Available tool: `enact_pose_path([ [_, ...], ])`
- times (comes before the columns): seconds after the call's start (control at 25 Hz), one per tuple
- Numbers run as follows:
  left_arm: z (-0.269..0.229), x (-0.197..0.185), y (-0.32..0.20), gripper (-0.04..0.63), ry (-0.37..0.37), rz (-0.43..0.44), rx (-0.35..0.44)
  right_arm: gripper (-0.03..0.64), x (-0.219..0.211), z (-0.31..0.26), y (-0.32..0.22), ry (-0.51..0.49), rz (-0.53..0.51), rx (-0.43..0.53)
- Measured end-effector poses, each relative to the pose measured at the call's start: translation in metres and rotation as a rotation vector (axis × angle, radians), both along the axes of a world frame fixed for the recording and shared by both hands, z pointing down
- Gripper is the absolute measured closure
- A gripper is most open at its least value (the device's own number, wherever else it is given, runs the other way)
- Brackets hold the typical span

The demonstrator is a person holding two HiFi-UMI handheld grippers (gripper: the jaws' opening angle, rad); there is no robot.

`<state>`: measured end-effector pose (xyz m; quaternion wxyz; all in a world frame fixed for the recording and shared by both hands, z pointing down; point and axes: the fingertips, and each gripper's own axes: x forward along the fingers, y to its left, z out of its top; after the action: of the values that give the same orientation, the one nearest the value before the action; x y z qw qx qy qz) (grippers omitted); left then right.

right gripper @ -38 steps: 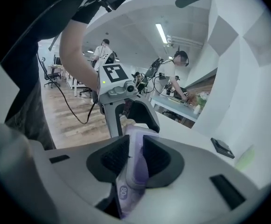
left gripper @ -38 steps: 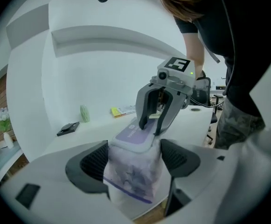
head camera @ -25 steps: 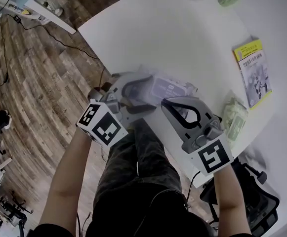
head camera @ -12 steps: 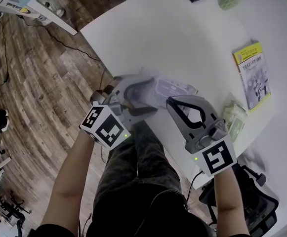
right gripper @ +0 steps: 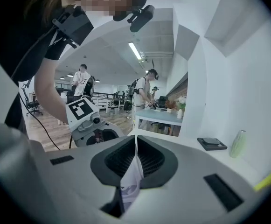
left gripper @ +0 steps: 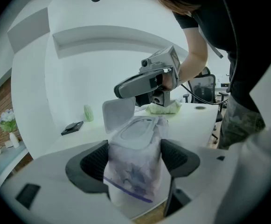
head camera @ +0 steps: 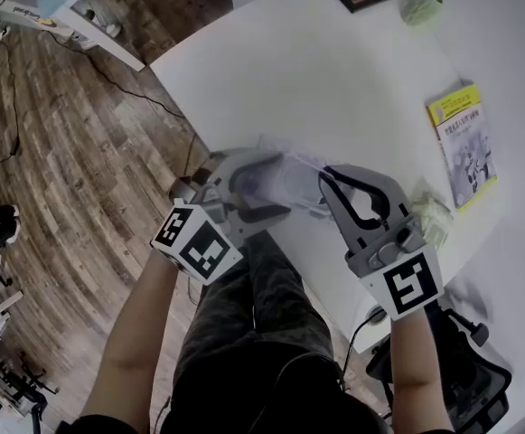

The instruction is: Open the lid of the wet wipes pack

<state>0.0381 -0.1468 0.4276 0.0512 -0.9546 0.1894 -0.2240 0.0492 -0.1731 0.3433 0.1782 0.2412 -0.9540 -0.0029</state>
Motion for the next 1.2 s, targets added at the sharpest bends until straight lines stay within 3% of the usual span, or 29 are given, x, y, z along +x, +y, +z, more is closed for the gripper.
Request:
enact_pose_path([
  [0.72, -0.001, -0.001, 0.001, 0.229, 0.004, -0.015, 0.002, 0.583, 0.007, 0.002, -0.049, -0.104, 0.065, -0.054],
  [1.2, -0.002, -0.001, 0.001, 0.229, 0.025, -0.022, 0.002, 0.566, 0.01, 0.017, -0.069, -0.116, 0.091, -0.041],
])
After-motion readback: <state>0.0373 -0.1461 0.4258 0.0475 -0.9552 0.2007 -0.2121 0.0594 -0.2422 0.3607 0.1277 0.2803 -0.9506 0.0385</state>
